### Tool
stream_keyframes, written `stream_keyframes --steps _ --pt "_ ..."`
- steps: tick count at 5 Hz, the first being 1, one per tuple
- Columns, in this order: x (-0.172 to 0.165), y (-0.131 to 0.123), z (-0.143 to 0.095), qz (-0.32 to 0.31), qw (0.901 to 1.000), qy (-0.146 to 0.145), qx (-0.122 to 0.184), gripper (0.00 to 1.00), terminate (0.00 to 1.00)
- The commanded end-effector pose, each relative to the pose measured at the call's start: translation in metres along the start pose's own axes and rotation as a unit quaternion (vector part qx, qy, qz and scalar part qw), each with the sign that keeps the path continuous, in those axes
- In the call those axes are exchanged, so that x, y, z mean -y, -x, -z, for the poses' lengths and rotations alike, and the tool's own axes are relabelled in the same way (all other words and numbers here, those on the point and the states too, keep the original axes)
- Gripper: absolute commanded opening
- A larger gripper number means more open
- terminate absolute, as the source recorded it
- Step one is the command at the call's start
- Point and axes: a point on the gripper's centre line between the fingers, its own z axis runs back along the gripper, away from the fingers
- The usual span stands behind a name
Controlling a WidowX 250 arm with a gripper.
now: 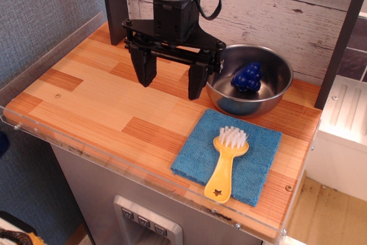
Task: Put the grapes to the left of the bowl.
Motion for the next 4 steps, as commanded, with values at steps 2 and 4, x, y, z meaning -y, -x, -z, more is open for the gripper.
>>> stream_keyframes --steps 2,4 --pt "0.003 -0.031 -0.009 -0.008 0.9996 0.003 0.026 1.00 0.00" --pt "0.028 -0.099 -0.008 -0.021 0.9980 -0.003 0.059 1.00 0.00"
